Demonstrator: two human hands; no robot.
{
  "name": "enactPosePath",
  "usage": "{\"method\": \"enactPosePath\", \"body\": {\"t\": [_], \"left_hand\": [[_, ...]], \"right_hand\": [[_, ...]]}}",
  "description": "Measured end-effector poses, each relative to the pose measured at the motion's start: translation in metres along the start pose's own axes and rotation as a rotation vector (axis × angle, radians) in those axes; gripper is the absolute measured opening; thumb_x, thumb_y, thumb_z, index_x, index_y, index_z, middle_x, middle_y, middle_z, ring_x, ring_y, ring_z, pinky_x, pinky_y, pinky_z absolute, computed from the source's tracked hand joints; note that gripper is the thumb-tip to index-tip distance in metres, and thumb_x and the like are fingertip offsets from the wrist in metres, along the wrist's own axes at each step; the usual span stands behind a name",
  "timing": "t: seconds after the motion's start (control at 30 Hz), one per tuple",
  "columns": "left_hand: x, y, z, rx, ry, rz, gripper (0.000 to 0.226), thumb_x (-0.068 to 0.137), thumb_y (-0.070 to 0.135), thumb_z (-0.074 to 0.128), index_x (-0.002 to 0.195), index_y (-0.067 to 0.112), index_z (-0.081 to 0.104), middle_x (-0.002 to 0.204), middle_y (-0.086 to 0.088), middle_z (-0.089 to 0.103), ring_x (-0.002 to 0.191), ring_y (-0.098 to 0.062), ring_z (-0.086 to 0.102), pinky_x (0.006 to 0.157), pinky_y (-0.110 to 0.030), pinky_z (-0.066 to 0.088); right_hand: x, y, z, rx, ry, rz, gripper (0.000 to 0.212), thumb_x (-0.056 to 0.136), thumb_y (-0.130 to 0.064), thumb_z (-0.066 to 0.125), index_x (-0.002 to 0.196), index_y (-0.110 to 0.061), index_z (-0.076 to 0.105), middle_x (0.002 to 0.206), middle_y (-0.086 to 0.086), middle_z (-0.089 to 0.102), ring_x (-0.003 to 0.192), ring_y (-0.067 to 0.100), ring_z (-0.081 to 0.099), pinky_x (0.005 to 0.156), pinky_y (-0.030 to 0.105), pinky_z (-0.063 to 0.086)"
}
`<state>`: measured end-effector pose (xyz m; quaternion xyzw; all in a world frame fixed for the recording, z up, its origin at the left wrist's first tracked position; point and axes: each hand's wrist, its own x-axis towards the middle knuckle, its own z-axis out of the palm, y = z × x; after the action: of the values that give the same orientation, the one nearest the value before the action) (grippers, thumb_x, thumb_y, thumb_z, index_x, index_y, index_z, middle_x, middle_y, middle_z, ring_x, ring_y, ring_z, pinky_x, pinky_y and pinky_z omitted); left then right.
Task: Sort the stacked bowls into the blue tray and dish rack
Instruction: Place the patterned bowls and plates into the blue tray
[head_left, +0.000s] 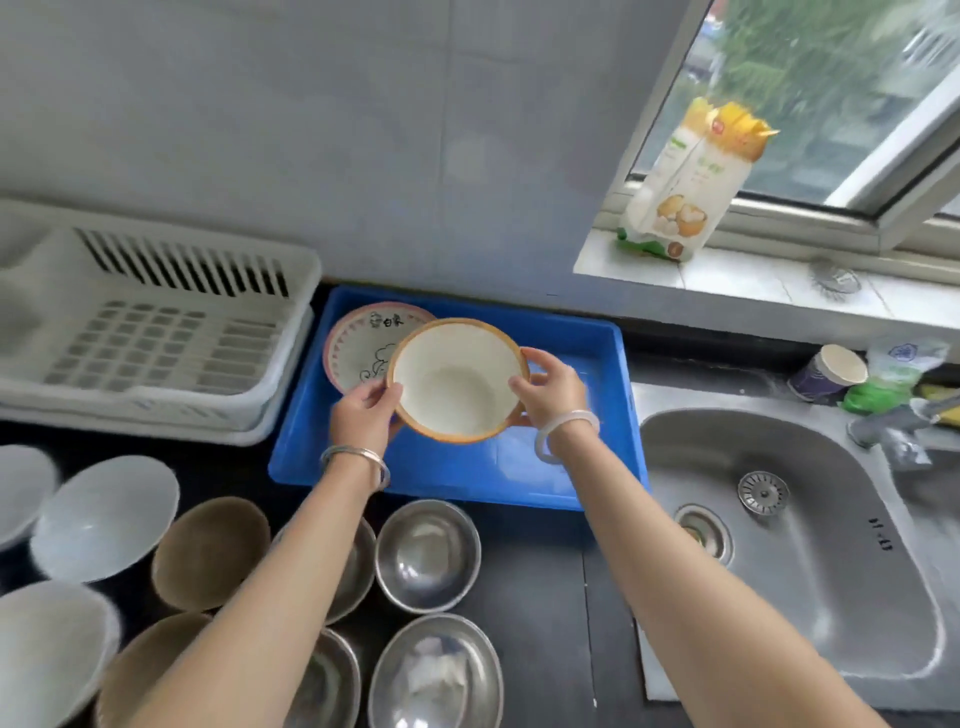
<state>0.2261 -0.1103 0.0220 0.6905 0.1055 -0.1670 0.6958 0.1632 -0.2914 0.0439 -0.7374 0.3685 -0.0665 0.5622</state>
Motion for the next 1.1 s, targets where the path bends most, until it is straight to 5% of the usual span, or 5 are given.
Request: {"method": "enactPosePath", "body": {"t": [0.2, 0.3, 0.43, 0.5, 1.1], "left_hand": [[0.061, 0.008, -0.018, 0.069, 0.081, 0.000, 0.026, 0.088, 0.007, 0.053, 0.112, 0.006, 0.063, 0.105, -0.011, 0.066, 0.097, -0.029, 0.062, 0.086, -0.044, 0.054], [0.085, 0.009, -0.021, 0.105, 0.077, 0.001, 0.031, 0.088, 0.004, 0.051, 0.117, 0.006, 0.061, 0.116, -0.014, 0.065, 0.100, -0.027, 0.060, 0.091, -0.044, 0.051], [0.106, 0.004, -0.024, 0.221, 0.068, 0.020, 0.034, 0.090, 0.004, 0.050, 0.123, 0.006, 0.058, 0.121, -0.013, 0.063, 0.111, -0.031, 0.057, 0.093, -0.036, 0.046], [0.113, 0.001, -0.024, 0.234, 0.058, 0.007, 0.036, 0.091, 0.004, 0.048, 0.127, 0.007, 0.055, 0.125, -0.012, 0.061, 0.114, -0.030, 0.055, 0.091, -0.032, 0.042], [0.120, -0.013, -0.027, 0.266, 0.076, 0.019, 0.043, 0.092, 0.006, 0.046, 0.133, 0.016, 0.049, 0.130, -0.007, 0.059, 0.117, -0.027, 0.055, 0.102, -0.040, 0.043]], "right_hand": [[0.052, -0.027, 0.064, -0.151, 0.010, -0.009, 0.032, 0.082, -0.010, 0.051, 0.111, -0.017, 0.065, 0.089, 0.000, 0.064, 0.065, 0.017, 0.063, 0.054, 0.031, 0.059], [0.071, -0.032, 0.083, -0.265, 0.023, 0.003, 0.025, 0.079, -0.007, 0.049, 0.091, -0.014, 0.069, 0.074, 0.004, 0.064, 0.068, 0.028, 0.062, 0.069, 0.041, 0.059], [0.085, -0.034, 0.101, -0.372, 0.016, 0.043, 0.022, 0.079, -0.003, 0.046, 0.076, -0.014, 0.065, 0.065, 0.003, 0.058, 0.062, 0.026, 0.054, 0.052, 0.024, 0.045], [0.090, -0.033, 0.109, -0.398, 0.011, 0.058, 0.025, 0.080, -0.001, 0.044, 0.084, -0.012, 0.067, 0.073, 0.006, 0.060, 0.062, 0.024, 0.051, 0.048, 0.022, 0.036], [0.081, -0.006, 0.122, -0.256, -0.013, -0.002, 0.039, 0.092, -0.013, 0.044, 0.130, -0.014, 0.049, 0.125, 0.008, 0.060, 0.102, 0.025, 0.057, 0.084, 0.031, 0.046]]}}
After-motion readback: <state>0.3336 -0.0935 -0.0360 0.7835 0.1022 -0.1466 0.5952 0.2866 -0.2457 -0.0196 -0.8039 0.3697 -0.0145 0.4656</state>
